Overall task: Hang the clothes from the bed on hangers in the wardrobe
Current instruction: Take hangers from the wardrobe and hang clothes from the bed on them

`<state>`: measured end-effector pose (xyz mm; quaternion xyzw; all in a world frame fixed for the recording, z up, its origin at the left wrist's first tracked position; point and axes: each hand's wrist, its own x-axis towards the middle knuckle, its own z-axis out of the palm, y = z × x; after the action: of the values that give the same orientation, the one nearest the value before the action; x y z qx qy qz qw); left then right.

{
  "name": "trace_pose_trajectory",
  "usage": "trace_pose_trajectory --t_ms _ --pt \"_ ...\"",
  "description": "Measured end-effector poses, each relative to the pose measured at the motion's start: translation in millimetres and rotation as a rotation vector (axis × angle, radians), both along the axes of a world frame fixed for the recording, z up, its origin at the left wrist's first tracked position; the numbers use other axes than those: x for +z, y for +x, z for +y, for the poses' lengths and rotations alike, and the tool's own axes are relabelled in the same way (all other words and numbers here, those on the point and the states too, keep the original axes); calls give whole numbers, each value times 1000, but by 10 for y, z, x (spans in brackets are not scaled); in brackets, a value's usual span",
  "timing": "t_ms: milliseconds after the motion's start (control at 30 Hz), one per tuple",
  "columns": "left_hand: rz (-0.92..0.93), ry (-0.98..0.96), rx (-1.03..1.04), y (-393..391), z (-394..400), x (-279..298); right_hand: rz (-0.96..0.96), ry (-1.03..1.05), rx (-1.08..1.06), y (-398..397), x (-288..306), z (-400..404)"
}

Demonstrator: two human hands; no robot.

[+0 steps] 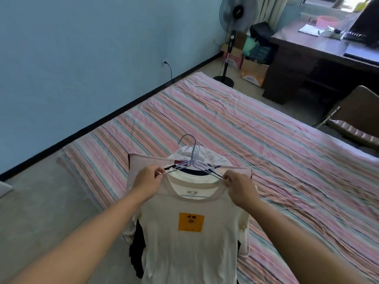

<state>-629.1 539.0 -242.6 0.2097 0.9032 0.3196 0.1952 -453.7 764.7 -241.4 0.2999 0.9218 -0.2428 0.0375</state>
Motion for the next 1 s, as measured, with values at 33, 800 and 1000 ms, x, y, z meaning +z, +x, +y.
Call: trace_pose_trajectory --t_ms 33,800,1000 --pt "-13 -20 8 -87 61 -126 10 -13 -13 -94 -119 61" --pt "31 -641 -187 -581 832 -1986 -73 -10 -13 -924 -1977 479" --pt "67 -610 -197 -687 826 -2015 -302 38 90 -896 -2071 411"
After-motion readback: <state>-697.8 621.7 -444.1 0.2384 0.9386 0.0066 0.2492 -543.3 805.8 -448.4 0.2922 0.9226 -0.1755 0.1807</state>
